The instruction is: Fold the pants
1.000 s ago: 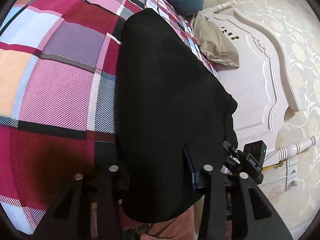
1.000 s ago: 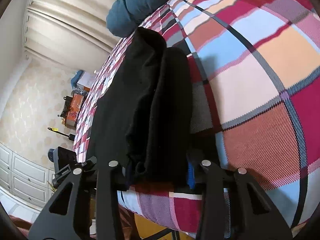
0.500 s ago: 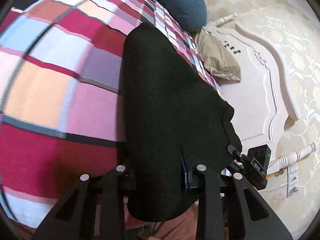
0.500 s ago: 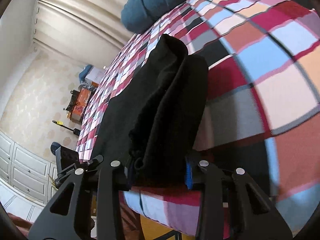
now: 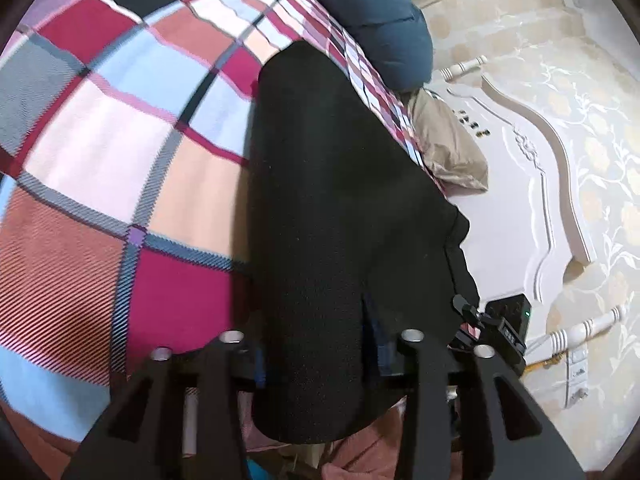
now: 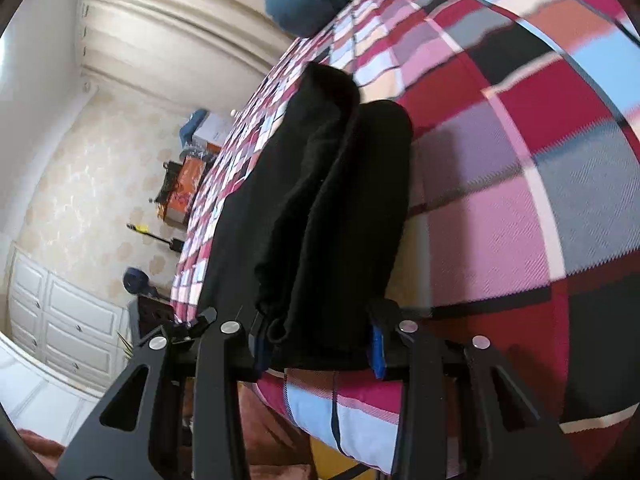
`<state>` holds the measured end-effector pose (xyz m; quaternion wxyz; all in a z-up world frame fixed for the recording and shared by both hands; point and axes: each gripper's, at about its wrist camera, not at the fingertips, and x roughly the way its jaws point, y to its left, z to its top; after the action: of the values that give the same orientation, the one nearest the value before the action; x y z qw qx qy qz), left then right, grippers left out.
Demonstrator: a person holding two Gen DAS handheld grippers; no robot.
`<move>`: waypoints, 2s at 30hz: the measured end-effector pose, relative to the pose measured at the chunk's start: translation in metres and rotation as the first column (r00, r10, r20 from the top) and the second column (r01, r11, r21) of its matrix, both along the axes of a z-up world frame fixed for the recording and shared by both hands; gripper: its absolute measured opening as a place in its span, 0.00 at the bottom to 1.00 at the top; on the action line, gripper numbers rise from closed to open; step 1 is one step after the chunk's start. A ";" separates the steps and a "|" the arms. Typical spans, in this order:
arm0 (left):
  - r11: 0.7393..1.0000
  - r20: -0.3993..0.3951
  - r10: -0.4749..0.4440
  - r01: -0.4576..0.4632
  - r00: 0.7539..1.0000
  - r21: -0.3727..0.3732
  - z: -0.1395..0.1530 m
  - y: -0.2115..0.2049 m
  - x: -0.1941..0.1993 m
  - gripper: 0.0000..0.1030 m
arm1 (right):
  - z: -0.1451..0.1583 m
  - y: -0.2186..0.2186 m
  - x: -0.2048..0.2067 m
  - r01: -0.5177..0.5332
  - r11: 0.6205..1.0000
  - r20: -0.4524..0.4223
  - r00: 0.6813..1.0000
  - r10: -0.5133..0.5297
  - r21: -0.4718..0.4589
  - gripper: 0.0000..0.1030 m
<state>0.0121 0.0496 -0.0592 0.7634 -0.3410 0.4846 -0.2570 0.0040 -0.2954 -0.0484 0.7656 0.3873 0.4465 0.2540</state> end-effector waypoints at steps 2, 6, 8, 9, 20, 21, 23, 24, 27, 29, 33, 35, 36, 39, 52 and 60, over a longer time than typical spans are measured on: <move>1.000 0.008 -0.006 0.006 1.000 -0.024 -0.006 0.003 -0.002 0.56 | -0.008 -0.006 -0.002 0.019 1.000 -0.029 0.999 -0.019 0.004 0.46; 0.997 0.081 -0.023 0.029 0.996 -0.066 -0.003 0.004 -0.009 0.75 | -0.022 -0.015 -0.008 0.046 0.998 -0.031 0.999 -0.045 0.034 0.48; 0.998 0.104 -0.034 0.039 0.994 -0.043 0.003 0.004 -0.015 0.78 | -0.021 -0.016 -0.008 0.042 0.999 -0.034 0.999 -0.041 0.034 0.51; 0.999 0.114 -0.039 0.043 0.993 -0.034 0.006 0.006 -0.018 0.79 | -0.019 -0.015 -0.008 0.039 0.999 -0.042 0.998 -0.038 0.034 0.54; 0.999 0.218 -0.037 0.031 0.975 0.031 0.049 0.041 0.014 0.85 | 0.016 -0.056 0.025 0.086 0.996 0.002 0.996 -0.086 -0.006 0.82; 0.999 0.208 -0.043 0.037 0.977 0.032 0.046 0.039 0.029 0.85 | 0.015 -0.054 0.035 0.076 0.997 -0.003 0.997 -0.076 -0.002 0.82; 0.999 0.184 -0.043 0.039 0.982 0.021 0.040 0.037 0.057 0.85 | 0.009 -0.050 0.059 0.042 0.999 -0.015 0.999 -0.042 0.011 0.82; 0.999 0.174 -0.045 0.043 0.984 0.012 0.036 0.039 0.064 0.85 | 0.007 -0.046 0.070 0.033 0.999 -0.021 0.999 -0.032 0.014 0.82; 0.999 0.124 -0.036 0.039 0.992 -0.015 0.024 0.037 0.096 0.85 | -0.005 -0.037 0.094 0.011 1.000 -0.046 0.999 -0.010 0.022 0.82; 0.999 0.104 -0.029 0.033 0.994 -0.031 0.018 0.038 0.112 0.85 | -0.007 -0.032 0.104 0.002 0.999 -0.041 0.999 0.000 0.037 0.82; 0.999 0.097 -0.028 0.031 0.995 -0.034 0.013 0.035 0.136 0.85 | -0.011 -0.027 0.116 -0.020 0.994 -0.037 0.999 0.024 0.103 0.83; 0.999 0.091 -0.037 0.038 0.995 -0.014 0.014 0.030 0.140 0.85 | -0.014 -0.022 0.123 -0.035 0.994 -0.043 0.998 0.040 0.108 0.83; 0.999 0.093 -0.043 0.043 0.995 0.002 0.014 0.027 0.143 0.85 | -0.013 -0.019 0.123 -0.045 0.994 -0.040 0.998 0.050 0.099 0.78; 0.996 0.099 -0.081 0.076 0.992 0.055 0.016 0.014 0.149 0.84 | -0.016 -0.011 0.127 -0.068 0.996 -0.059 0.996 0.071 0.053 0.46; 0.971 0.160 -0.078 0.038 0.984 0.236 0.037 0.009 0.161 0.37 | 0.004 0.000 0.133 -0.052 0.997 0.049 0.998 0.049 0.054 0.33; 0.965 0.164 -0.039 -0.006 0.986 0.264 0.048 0.020 0.210 0.36 | 0.013 0.017 0.182 -0.039 0.995 0.080 0.996 0.032 0.089 0.33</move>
<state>0.2225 0.0696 -0.0111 0.8379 -0.2096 0.4512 -0.2245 0.1864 -0.2786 -0.0355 0.7596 0.4034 0.4107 0.3025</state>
